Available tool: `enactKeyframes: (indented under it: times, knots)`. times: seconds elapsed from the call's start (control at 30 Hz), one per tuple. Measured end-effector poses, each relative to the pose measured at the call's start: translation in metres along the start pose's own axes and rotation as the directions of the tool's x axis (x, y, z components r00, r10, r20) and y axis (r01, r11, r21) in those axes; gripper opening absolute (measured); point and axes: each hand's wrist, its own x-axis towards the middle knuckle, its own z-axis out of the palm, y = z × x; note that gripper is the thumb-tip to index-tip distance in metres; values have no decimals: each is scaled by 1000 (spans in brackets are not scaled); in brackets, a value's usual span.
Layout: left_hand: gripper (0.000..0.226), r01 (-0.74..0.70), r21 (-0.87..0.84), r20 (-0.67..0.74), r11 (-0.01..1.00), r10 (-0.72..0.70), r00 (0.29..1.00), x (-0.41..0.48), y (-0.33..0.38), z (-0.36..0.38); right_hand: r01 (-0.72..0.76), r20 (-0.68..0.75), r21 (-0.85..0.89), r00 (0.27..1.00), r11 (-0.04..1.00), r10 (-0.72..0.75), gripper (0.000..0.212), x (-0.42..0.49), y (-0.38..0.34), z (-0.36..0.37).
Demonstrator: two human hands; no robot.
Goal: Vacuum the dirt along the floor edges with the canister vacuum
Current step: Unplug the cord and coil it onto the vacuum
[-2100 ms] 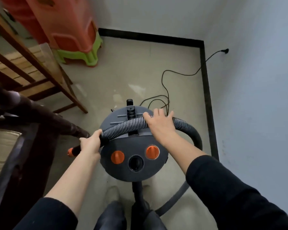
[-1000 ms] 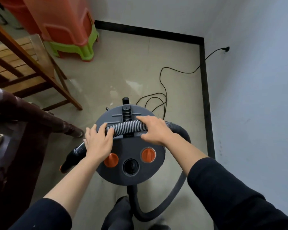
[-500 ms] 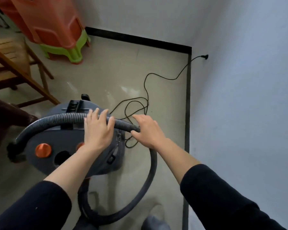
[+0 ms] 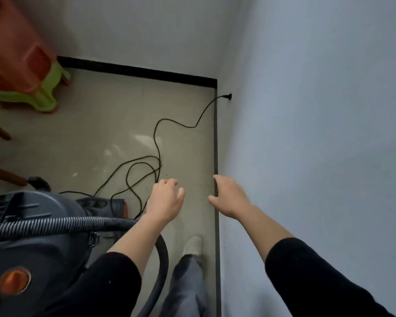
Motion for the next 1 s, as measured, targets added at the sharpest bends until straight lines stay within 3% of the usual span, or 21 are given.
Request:
enactKeyframes:
  times: [0.17,0.43,0.57,0.7,0.83,0.9,1.0]
  knots:
    - [37,-101,254,-5,962,105,994,105,48,-11,67,-22,-233,997,970,-74,38,90,24,-61]
    - [39,-214,375,-42,902,247,968,321,130,-36,62,-68,-348,993,935,-92,30,286,55,-154]
    - [50,-222,373,-2,901,240,971,408,155,-36,42,-52,-398,996,917,-68,34,369,74,-178]
    - [46,-228,330,19,916,235,972,493,164,-16,25,-12,-466,999,885,-35,41,458,102,-180]
    - [46,-214,208,29,954,213,977,575,155,26,15,31,-555,1000,831,3,49,547,132,-166]
    - [47,-216,155,59,964,209,976,607,151,47,35,73,-629,997,776,14,57,582,144,-162]
    - [47,-235,114,120,965,221,968,651,147,79,90,120,-786,993,611,9,58,621,163,-163]
